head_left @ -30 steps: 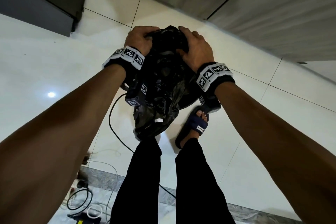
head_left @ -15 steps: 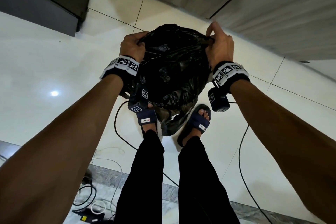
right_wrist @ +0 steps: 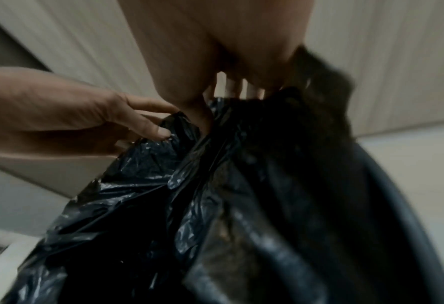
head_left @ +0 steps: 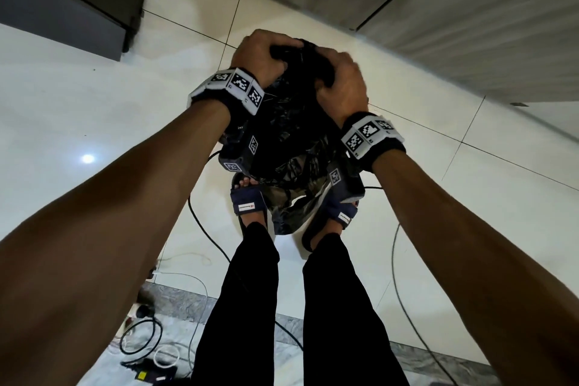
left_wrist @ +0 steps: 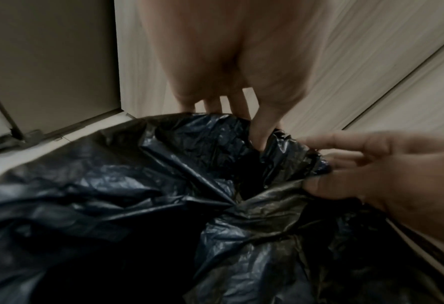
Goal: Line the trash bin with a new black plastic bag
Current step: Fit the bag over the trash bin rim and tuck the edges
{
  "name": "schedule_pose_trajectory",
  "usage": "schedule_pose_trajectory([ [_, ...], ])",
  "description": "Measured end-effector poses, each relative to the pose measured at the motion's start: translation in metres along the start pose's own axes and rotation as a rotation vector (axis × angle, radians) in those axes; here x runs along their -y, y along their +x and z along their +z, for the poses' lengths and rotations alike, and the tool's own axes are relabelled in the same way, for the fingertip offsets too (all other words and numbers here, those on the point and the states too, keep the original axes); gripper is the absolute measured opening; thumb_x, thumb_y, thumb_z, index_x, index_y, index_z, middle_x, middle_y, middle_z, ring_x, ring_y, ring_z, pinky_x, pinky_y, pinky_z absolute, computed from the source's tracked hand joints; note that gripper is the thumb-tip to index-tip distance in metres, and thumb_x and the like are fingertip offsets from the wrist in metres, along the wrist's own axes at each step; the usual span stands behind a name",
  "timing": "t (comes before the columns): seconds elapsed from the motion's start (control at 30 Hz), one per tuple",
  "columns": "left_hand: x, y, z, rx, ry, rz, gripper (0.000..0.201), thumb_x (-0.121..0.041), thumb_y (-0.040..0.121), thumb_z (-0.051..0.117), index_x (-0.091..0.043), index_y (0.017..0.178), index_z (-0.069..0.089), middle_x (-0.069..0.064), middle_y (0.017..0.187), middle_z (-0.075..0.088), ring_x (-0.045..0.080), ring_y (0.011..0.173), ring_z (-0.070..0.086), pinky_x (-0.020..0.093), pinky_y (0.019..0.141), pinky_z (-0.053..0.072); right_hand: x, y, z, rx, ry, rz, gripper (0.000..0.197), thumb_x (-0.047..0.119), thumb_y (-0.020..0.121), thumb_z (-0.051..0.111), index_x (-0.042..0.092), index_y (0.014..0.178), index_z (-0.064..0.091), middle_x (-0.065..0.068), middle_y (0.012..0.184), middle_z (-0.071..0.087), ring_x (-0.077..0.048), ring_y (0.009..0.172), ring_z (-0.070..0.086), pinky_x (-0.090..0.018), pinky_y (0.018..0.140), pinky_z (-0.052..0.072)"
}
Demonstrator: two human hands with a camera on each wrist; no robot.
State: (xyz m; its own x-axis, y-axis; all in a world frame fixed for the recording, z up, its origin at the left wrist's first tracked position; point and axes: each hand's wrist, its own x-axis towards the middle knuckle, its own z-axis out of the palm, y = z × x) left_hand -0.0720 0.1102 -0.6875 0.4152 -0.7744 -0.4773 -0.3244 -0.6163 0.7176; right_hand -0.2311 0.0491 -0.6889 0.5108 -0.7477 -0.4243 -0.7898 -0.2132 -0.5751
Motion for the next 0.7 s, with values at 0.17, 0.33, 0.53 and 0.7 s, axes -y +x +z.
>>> schedule_pose_trajectory([
  [0.17, 0.014, 0.01, 0.002, 0.014, 0.048, -0.071, 0.04, -0.008, 0.083, 0.052, -0.033, 0.111, 0.068, -0.006, 0.121, 0.067, 0.012, 0.115, 0.059, 0.021, 0.101, 0.045, -0.006, 0.008, 0.009, -0.021, 0.172, 0.034, 0.058, -0.001, 0.075, 0.045, 0.029, 0.122, 0.06, 0.006, 0.115, 0.069, -0.013, 0.107, 0.062, -0.024, 0.095, 0.048],
  [0.33, 0.031, 0.002, 0.003, -0.111, 0.013, -0.121, 0.039, -0.008, 0.085, 0.049, -0.031, 0.111, 0.068, -0.006, 0.122, 0.066, 0.012, 0.117, 0.057, 0.013, 0.1, 0.04, -0.01, 0.009, 0.004, -0.108, 0.078, -0.038, 0.044, 0.007, 0.078, 0.043, 0.024, 0.112, 0.065, 0.0, 0.104, 0.073, -0.021, 0.097, 0.066, -0.024, 0.085, 0.049],
  [0.53, 0.044, -0.002, 0.002, -0.173, -0.186, -0.25, 0.036, -0.003, 0.084, 0.052, -0.017, 0.114, 0.067, 0.003, 0.12, 0.067, 0.013, 0.114, 0.06, 0.001, 0.087, 0.041, -0.03, 0.012, -0.014, -0.121, -0.063, -0.044, 0.04, 0.009, 0.088, 0.042, 0.019, 0.122, 0.059, -0.012, 0.104, 0.072, -0.034, 0.096, 0.065, -0.032, 0.083, 0.048],
  [0.7, 0.043, -0.012, 0.0, -0.199, -0.115, -0.277, 0.036, -0.009, 0.083, 0.055, -0.018, 0.116, 0.065, 0.003, 0.121, 0.066, 0.016, 0.115, 0.06, 0.012, 0.092, 0.04, -0.029, 0.017, -0.007, -0.062, -0.076, -0.059, 0.039, 0.012, 0.093, 0.043, 0.025, 0.127, 0.059, -0.013, 0.111, 0.067, -0.034, 0.103, 0.059, -0.032, 0.085, 0.046],
])
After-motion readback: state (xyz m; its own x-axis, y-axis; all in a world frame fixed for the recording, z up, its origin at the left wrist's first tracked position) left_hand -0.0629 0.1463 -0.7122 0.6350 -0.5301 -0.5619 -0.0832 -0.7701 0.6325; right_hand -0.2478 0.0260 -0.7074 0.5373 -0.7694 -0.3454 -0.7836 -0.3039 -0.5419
